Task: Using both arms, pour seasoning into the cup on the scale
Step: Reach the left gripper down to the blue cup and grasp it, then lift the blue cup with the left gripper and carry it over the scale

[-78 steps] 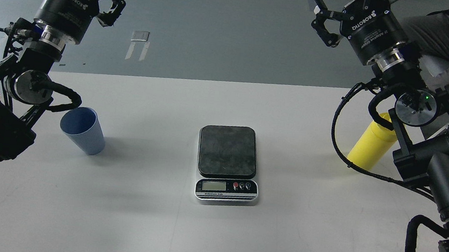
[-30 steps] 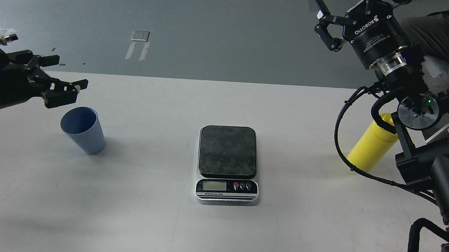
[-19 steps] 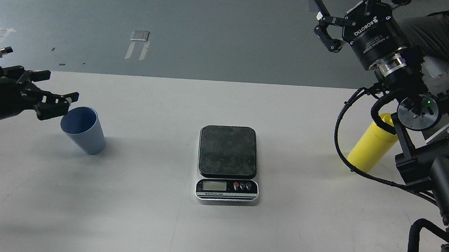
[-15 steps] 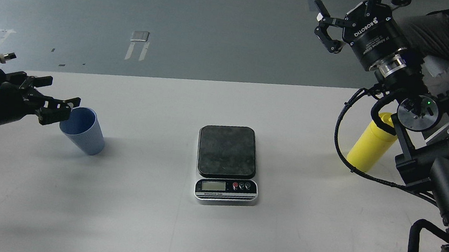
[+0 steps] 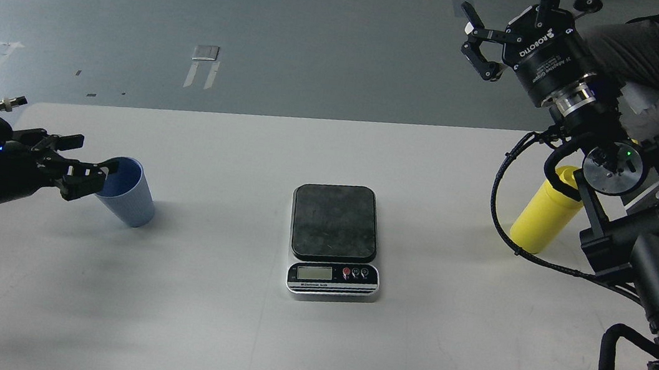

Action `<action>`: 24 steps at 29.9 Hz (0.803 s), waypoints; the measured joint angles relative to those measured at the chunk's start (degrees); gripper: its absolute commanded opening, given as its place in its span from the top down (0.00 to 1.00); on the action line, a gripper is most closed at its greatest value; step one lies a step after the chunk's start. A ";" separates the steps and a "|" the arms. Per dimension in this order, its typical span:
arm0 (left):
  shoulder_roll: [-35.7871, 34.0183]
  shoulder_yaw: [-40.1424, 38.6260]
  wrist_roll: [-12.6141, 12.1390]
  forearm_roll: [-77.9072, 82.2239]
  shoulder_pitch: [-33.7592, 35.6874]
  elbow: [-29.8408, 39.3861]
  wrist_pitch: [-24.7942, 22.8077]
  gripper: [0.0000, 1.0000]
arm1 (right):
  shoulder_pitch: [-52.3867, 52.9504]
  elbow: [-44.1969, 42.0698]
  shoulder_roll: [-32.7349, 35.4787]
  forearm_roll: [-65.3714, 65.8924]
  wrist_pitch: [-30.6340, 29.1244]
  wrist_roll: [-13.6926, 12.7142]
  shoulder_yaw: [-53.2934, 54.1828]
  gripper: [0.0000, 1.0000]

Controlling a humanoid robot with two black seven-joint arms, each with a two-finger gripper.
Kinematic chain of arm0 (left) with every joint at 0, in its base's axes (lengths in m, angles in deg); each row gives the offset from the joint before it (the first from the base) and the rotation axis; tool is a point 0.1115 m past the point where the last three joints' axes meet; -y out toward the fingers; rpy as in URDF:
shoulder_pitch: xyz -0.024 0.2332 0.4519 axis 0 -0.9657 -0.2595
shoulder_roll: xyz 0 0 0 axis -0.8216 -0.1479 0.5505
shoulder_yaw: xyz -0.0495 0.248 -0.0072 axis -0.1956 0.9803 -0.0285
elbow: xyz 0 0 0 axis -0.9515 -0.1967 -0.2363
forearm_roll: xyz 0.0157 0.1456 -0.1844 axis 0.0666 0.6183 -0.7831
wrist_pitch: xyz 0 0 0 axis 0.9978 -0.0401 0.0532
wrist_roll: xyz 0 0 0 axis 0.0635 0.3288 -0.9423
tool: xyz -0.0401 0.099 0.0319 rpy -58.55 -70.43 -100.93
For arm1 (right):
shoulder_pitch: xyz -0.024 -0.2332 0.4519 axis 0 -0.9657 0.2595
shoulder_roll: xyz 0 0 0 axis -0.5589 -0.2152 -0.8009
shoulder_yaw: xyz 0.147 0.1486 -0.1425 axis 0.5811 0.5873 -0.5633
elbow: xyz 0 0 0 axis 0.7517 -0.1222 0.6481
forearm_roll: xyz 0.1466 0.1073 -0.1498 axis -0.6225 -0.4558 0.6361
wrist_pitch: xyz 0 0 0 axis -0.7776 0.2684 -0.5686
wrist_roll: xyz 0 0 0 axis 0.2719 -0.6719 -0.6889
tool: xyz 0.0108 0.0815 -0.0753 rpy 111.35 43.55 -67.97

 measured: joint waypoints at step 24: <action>2.58 -0.01 0.00 -3.80 -0.24 -3.42 -4.76 1.00 | -0.34 0.01 0.00 0.08 0.06 0.00 0.07 0.00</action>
